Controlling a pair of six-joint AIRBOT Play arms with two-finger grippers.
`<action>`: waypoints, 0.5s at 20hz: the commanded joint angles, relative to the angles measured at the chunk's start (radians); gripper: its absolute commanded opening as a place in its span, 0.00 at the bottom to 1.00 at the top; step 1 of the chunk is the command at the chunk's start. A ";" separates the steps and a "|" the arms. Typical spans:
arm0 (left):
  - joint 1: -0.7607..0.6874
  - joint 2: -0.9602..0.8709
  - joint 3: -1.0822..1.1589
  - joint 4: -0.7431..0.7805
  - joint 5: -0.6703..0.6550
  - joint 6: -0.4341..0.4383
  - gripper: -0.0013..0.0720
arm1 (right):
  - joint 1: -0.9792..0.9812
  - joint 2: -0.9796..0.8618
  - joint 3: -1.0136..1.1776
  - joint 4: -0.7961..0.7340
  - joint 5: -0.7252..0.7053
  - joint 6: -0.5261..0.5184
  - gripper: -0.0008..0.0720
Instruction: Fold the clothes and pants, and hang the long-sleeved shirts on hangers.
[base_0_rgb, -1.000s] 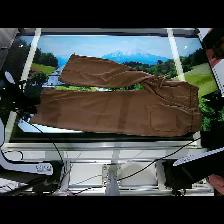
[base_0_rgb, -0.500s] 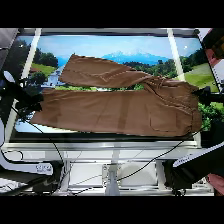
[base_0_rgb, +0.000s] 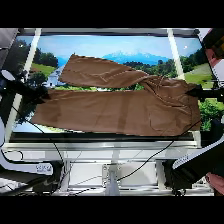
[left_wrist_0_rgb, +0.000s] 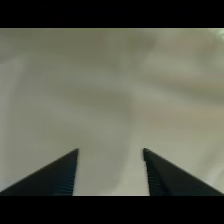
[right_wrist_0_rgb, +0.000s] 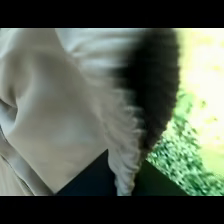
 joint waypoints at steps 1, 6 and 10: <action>-0.025 -0.008 0.000 -0.191 0.254 0.066 0.70 | 0.009 0.009 0.012 0.012 -0.020 -0.005 0.06; -0.120 -0.102 0.000 -0.220 0.559 0.071 0.70 | 0.009 0.015 0.012 0.012 -0.002 -0.004 0.06; -0.186 -0.200 0.001 -0.220 0.731 0.069 0.70 | 0.009 0.015 0.012 0.013 -0.003 -0.002 0.06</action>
